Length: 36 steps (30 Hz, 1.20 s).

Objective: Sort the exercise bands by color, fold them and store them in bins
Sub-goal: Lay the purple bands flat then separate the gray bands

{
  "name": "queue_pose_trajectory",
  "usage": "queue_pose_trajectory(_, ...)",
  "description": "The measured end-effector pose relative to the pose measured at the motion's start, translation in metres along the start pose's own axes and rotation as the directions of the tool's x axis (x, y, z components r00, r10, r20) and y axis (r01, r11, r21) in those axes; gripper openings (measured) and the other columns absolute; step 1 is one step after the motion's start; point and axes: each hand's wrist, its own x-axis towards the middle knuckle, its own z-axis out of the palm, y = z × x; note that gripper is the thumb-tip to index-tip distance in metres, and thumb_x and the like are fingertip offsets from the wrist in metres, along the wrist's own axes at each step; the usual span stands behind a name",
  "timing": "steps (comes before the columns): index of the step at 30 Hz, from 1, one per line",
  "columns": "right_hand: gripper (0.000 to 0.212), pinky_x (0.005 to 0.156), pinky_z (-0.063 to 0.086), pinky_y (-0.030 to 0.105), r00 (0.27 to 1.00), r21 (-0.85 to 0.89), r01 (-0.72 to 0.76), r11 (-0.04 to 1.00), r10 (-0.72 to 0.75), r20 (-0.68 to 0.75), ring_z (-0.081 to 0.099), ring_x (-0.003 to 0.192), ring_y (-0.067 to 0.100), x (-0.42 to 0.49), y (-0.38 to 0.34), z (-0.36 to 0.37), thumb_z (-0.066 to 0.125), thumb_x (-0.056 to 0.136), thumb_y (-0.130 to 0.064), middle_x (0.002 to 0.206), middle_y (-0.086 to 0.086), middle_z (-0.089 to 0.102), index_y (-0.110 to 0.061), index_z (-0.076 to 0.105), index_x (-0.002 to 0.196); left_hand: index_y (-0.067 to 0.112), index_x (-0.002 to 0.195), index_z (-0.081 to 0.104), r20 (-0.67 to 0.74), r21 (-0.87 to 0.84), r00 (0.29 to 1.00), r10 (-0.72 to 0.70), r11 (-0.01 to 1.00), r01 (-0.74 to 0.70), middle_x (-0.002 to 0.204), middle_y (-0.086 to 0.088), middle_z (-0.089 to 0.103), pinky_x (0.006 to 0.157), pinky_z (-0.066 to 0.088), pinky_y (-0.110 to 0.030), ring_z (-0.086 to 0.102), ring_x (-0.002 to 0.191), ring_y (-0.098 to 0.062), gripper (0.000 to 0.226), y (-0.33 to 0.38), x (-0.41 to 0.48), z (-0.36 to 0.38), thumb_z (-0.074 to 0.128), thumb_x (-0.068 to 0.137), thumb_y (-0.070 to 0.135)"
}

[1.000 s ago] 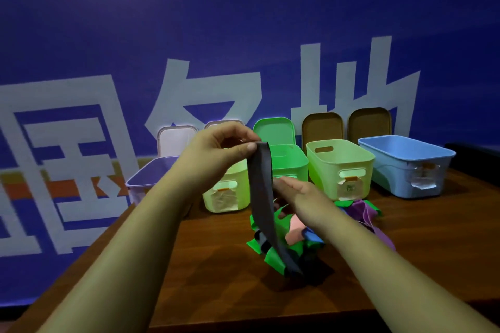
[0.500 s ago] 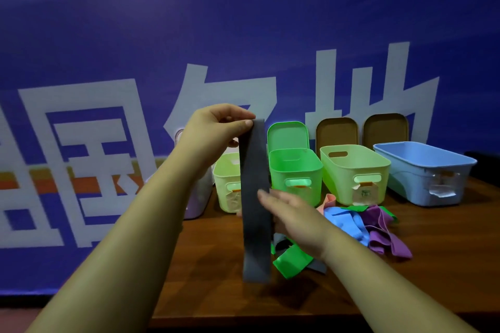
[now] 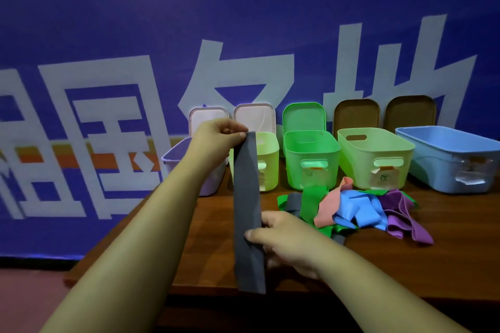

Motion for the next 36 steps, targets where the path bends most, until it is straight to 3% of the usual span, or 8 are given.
queue_pose_trajectory(7,0.009,0.057,0.06,0.032,0.988,-0.059,-0.156,0.986,0.156,-0.013,0.076,0.07,0.019,0.008,0.035,0.02,0.063,0.101,-0.008,0.085,0.005,0.078,-0.009,0.071,0.104,0.017,0.098,0.08,0.014,0.045,0.979,-0.204,0.978,0.203,0.082,0.0,0.073,0.049,0.052,-0.018,0.067,0.075,-0.015,0.006,-0.096,-0.013,0.041,0.076,0.096,0.011)
queue_pose_trajectory(11,0.018,0.065,0.064,0.05,0.983,-0.121,-0.184,0.976,0.179,-0.052,0.079,0.077,0.042,0.017,0.032,0.021,0.069,0.098,-0.015,0.104,0.019,0.078,-0.002,0.066,0.11,0.021,0.091,0.08,0.03,0.096,0.974,-0.224,0.971,0.22,0.071,0.006,0.069,0.059,0.051,-0.025,0.063,0.07,-0.012,0.008,-0.125,-0.006,0.058,0.078,0.094,0.014)
queue_pose_trajectory(16,0.032,0.036,0.04,0.024,0.989,-0.57,-0.148,0.808,0.108,-0.105,0.061,0.038,0.023,0.021,0.025,0.01,0.072,0.096,-0.037,0.074,0.012,0.073,-0.008,0.06,0.091,0.025,0.085,0.076,0.029,0.124,0.973,-0.23,0.967,0.224,0.075,0.003,0.069,0.065,0.049,-0.023,0.06,0.07,-0.01,0.014,-0.153,-0.005,0.076,0.078,0.093,0.014)
queue_pose_trajectory(19,0.042,0.045,0.044,0.03,0.991,-0.693,-0.13,0.71,0.111,-0.072,0.071,0.059,0.03,0.024,0.021,0.006,0.072,0.095,-0.048,0.066,0.007,0.071,-0.01,0.058,0.088,0.026,0.086,0.076,0.055,0.144,0.968,-0.244,0.962,0.234,0.077,0.006,0.069,0.068,0.046,-0.025,0.061,0.073,-0.01,0.013,-0.163,-0.002,0.083,0.079,0.093,0.016)
queue_pose_trajectory(22,0.056,0.057,0.038,0.038,0.997,-0.871,-0.071,0.487,0.028,-0.066,0.059,0.068,0.026,0.025,0.02,0.0,0.069,0.09,-0.066,0.072,0.004,0.054,-0.014,0.052,0.078,0.029,0.087,0.076,0.081,0.17,0.968,-0.236,0.961,0.22,0.08,0.008,0.067,0.068,0.044,-0.024,0.06,0.077,-0.007,0.014,-0.17,-0.002,0.09,0.08,0.092,0.016)
queue_pose_trajectory(26,0.064,0.066,0.055,0.039,0.998,-0.95,-0.024,0.311,-0.054,-0.043,0.061,0.075,0.021,0.024,0.019,-0.008,0.057,0.087,-0.084,0.082,-0.001,0.063,-0.02,0.064,0.087,0.027,0.092,0.078,0.103,0.209,0.971,-0.215,0.959,0.19,0.084,0.006,0.068,0.067,0.042,-0.018,0.059,0.078,-0.004,0.012,-0.179,-0.001,0.097,0.082,0.09,0.016)
queue_pose_trajectory(29,0.064,0.071,0.059,0.044,0.994,-0.952,0.028,0.305,-0.113,-0.007,0.061,0.077,0.019,0.026,0.024,-0.014,0.051,0.086,-0.089,0.083,-0.004,0.063,-0.026,0.06,0.089,0.03,0.09,0.077,0.097,0.229,0.974,-0.207,0.957,0.18,0.085,0.004,0.068,0.065,0.041,-0.014,0.059,0.077,-0.006,0.015,-0.185,0.001,0.102,0.082,0.089,0.016)
queue_pose_trajectory(36,0.062,0.061,0.051,0.038,0.959,-0.934,0.107,0.341,-0.285,0.006,0.054,0.067,0.011,0.027,0.047,-0.019,0.044,0.086,-0.091,0.072,-0.007,0.058,-0.029,0.048,0.083,0.042,0.084,0.071,0.15,0.394,0.979,-0.141,0.916,0.072,0.094,0.006,0.07,0.085,0.052,-0.033,0.065,0.095,-0.016,0.02,-0.201,0.003,0.106,0.079,0.089,0.024)
